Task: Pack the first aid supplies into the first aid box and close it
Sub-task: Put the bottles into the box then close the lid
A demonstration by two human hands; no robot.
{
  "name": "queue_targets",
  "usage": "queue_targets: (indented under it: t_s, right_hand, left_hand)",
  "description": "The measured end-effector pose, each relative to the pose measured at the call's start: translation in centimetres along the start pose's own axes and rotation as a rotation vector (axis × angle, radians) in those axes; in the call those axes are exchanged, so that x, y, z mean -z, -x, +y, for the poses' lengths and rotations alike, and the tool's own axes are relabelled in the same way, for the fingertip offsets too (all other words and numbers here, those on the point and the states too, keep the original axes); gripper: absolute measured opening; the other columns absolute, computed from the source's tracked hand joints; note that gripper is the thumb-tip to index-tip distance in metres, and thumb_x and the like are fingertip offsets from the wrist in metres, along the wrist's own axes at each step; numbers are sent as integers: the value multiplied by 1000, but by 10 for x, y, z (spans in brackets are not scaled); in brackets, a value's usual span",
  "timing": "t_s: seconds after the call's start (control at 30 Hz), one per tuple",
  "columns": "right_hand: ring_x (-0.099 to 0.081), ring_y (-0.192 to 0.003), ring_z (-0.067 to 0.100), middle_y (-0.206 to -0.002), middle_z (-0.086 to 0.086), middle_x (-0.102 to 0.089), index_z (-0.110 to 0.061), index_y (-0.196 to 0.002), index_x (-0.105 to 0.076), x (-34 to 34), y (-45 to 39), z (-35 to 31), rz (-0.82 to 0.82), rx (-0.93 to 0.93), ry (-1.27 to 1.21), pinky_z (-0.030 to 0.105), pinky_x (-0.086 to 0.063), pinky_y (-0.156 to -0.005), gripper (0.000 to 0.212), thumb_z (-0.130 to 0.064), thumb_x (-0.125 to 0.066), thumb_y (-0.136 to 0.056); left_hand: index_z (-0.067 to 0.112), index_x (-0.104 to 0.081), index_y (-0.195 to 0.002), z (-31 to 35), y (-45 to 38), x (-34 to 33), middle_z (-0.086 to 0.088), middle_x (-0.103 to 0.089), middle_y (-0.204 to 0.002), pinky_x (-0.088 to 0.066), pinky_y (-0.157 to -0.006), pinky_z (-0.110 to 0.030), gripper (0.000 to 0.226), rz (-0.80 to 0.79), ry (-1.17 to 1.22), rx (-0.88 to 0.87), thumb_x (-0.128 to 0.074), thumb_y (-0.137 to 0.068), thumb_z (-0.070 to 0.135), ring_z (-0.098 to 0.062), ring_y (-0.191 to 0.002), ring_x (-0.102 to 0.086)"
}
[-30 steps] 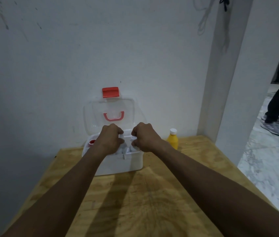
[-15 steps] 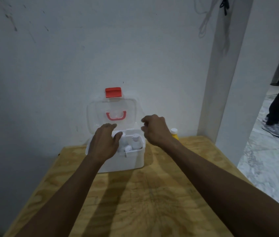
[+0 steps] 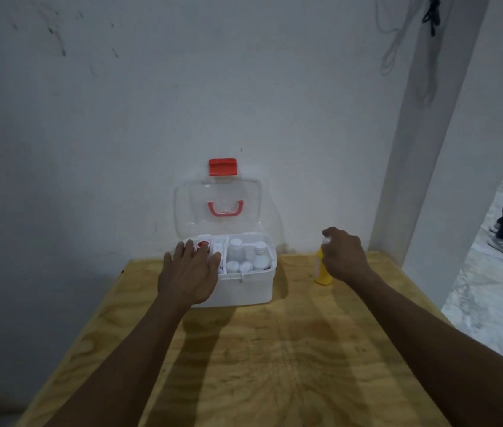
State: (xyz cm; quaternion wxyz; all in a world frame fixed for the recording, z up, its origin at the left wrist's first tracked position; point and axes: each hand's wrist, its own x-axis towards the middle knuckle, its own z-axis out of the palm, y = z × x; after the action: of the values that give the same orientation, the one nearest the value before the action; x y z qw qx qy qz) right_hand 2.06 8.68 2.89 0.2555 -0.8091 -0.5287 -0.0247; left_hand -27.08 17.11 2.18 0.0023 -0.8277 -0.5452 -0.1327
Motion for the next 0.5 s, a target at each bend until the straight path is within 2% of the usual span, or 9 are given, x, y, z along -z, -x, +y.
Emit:
queue_targets:
  t_s: [0.07, 0.17, 0.33, 0.5]
  right_hand:
    - [-60, -108, 33, -122, 16, -63, -3, -127, -56, -1, 1, -2, 32, -17, -45, 25, -34, -72, 34, -4, -51, -93]
    - [-59, -108, 35, -121, 21, -62, 1, -123, -58, 7, -2, -11, 56, -47, -102, 28, -39, -75, 31, -6, -52, -94]
    - [-60, -111, 37, -119, 20, -66, -2, -117, -64, 48, -19, -57, 205, 46, -157, 35, -47, -91, 30, -11, -54, -90]
    - [-61, -109, 29, -122, 14, -65, -5, -120, -64, 73, -34, -121, 249, 178, -289, 22, -40, -80, 31, -14, -55, -92]
  left_hand:
    - [20, -36, -146, -1, 0, -2, -11, -38, -153, -27, -114, -54, 61, 4, -2, 5, -15, -98, 51, -32, -141, -32]
    - [20, -37, -146, -2, 0, -4, -11, -41, -152, -26, -115, -54, 62, 16, 5, 14, -14, -98, 51, -32, -141, -33]
    - [20, -40, -144, -3, -1, -8, -9, -44, -149, -28, -114, -52, 64, 46, -5, 1, -11, -97, 52, -30, -138, -35]
    - [20, -40, -144, -4, -2, -11, -9, -44, -149, -29, -114, -52, 69, 61, -12, -8, -7, -94, 54, -31, -139, -36]
